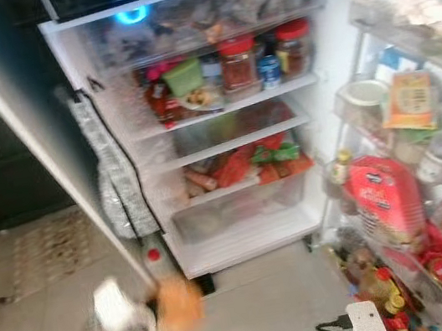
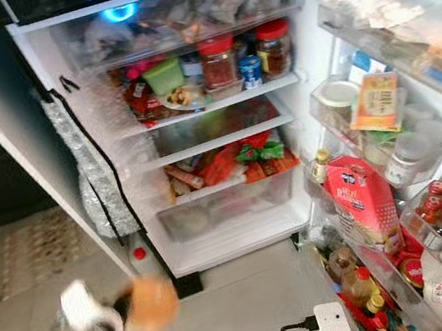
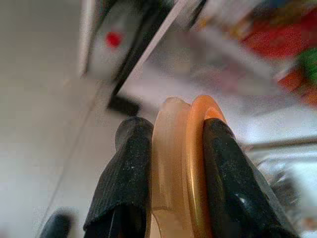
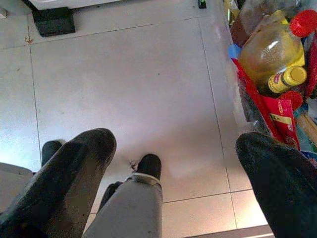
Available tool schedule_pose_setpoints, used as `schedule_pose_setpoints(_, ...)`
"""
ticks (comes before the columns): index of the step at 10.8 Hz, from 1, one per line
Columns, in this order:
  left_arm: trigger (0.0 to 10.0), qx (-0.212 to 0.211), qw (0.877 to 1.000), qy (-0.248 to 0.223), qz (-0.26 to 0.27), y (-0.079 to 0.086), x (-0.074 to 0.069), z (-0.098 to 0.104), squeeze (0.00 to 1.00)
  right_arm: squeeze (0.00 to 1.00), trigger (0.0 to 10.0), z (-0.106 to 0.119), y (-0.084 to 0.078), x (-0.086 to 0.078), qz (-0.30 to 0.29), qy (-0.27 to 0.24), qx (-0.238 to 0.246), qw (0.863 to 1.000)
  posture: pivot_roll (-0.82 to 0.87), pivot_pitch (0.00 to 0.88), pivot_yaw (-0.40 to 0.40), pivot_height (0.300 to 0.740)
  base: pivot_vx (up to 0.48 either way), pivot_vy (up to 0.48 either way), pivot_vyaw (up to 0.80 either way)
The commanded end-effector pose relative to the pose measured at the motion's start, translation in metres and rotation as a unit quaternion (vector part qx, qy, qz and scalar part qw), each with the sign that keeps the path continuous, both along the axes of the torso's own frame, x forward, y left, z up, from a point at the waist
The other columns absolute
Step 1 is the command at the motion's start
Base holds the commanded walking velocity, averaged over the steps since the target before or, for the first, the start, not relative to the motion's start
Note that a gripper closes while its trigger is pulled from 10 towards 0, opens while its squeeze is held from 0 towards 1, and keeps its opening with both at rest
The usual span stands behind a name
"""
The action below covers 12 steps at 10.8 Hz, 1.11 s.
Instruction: Restocking fridge
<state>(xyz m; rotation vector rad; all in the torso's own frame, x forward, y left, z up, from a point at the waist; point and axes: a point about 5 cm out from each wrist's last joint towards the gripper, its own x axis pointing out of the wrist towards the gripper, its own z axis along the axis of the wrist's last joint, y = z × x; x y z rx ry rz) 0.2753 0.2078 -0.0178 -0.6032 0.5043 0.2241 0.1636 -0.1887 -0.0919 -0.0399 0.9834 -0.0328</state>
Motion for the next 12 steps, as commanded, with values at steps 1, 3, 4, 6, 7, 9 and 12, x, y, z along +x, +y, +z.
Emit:
schedule_pose_setpoints(1, 10.0, -0.018, 0.999, -0.028, 0.005, -0.001, 0.005, 0.006, 0.0, 0.0, 10.0, 0.0, 0.002, -0.001, 0.006, 0.001, 0.0, 1.0, -0.07, 0.0, 0.065, 0.74, 0.0, 0.0, 0.0)
schedule_pose_setpoints(3, 10.0, -0.1, 0.986, -0.13, -0.027, -0.019, 0.025, 0.029, 0.0, 0.0, 10.0, -0.001, 0.002, -0.001, 0.016, 0.002, -0.005, 1.0, -0.07, 0.0, 0.062, 0.74, 0.0, 0.0, 0.0)
schedule_pose_setpoints(4, 10.0, -0.124, 0.977, -0.164, -0.055, -0.027, 0.024, 0.036, 0.0, 0.0, 10.0, -0.001, 0.001, -0.002, 0.019, 0.003, -0.009, 1.0, -0.06, 0.0, 0.06, 0.74, 0.0, 0.0, 0.0)
schedule_pose_setpoints(6, 10.0, -0.162, 0.962, -0.203, -0.083, -0.029, 0.004, 0.044, 0.0, 0.0, 10.0, -0.002, 0.001, -0.004, 0.024, 0.007, -0.012, 1.0, -0.05, 0.0, 0.054, 0.74, 0.0, 0.0, 0.0)
schedule_pose_setpoints(7, 10.0, -0.172, 0.961, -0.201, -0.079, -0.029, 0.001, 0.044, 0.0, 0.0, 10.0, -0.002, 0.002, -0.004, 0.025, 0.008, -0.013, 1.0, -0.05, 0.0, 0.051, 0.74, 0.0, 0.0, 0.0)
schedule_pose_setpoints(9, 10.0, -0.2, 0.956, -0.201, -0.075, -0.034, -0.002, 0.049, 0.0, 0.0, 10.0, -0.002, 0.001, -0.004, 0.03, 0.008, -0.022, 0.999, -0.05, 0.0, 0.049, 0.74, 0.0, 0.0, 0.0)
schedule_pose_setpoints(12, 10.0, -0.204, 0.953, -0.203, -0.095, -0.038, 0.004, 0.061, 0.0, 0.0, 10.0, -0.001, -0.004, -0.004, 0.024, 0.007, -0.049, 0.999, -0.05, 0.0, 0.057, 0.74, 0.0, 0.0, 0.0)
